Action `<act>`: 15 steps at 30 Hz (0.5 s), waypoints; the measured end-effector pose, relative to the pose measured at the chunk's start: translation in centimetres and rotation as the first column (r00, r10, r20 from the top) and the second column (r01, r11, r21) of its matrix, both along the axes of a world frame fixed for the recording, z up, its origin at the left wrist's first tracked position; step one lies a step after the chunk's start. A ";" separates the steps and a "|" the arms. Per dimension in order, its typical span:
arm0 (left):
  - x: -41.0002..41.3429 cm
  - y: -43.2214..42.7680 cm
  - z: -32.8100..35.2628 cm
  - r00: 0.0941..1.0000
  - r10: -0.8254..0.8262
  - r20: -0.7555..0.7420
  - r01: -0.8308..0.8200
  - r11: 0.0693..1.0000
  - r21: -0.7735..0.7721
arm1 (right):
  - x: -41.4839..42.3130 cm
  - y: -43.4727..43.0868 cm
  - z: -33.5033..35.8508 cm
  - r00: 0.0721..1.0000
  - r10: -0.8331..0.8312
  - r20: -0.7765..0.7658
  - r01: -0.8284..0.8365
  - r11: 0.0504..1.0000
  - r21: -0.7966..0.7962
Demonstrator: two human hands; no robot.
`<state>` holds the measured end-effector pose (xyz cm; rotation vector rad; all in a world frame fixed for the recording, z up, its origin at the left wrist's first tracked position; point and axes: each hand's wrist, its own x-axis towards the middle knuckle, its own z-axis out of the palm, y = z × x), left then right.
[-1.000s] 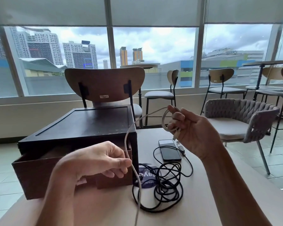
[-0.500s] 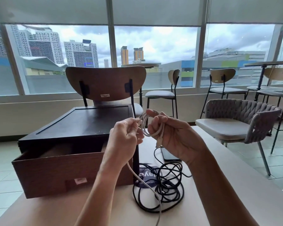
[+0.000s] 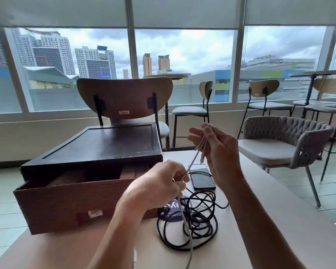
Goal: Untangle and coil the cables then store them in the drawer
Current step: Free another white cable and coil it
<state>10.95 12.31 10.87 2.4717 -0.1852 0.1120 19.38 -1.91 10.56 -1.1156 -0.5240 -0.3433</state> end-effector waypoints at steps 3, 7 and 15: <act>-0.5 0.3 0.5 0.998 -0.005 -0.063 -0.002 0.994 -0.107 | -0.1 0.3 -0.3 0.991 -0.061 0.118 0.075 0.991 -0.115; -1.2 0.8 1.1 0.999 0.018 -0.050 -0.025 0.989 -0.145 | -0.1 0.9 -0.9 0.971 -0.014 0.241 0.116 0.902 -0.416; -2.2 2.9 2.8 0.895 0.218 0.388 -0.255 0.966 0.045 | 0.1 1.4 -1.5 0.938 0.346 -0.021 -0.289 0.745 -0.601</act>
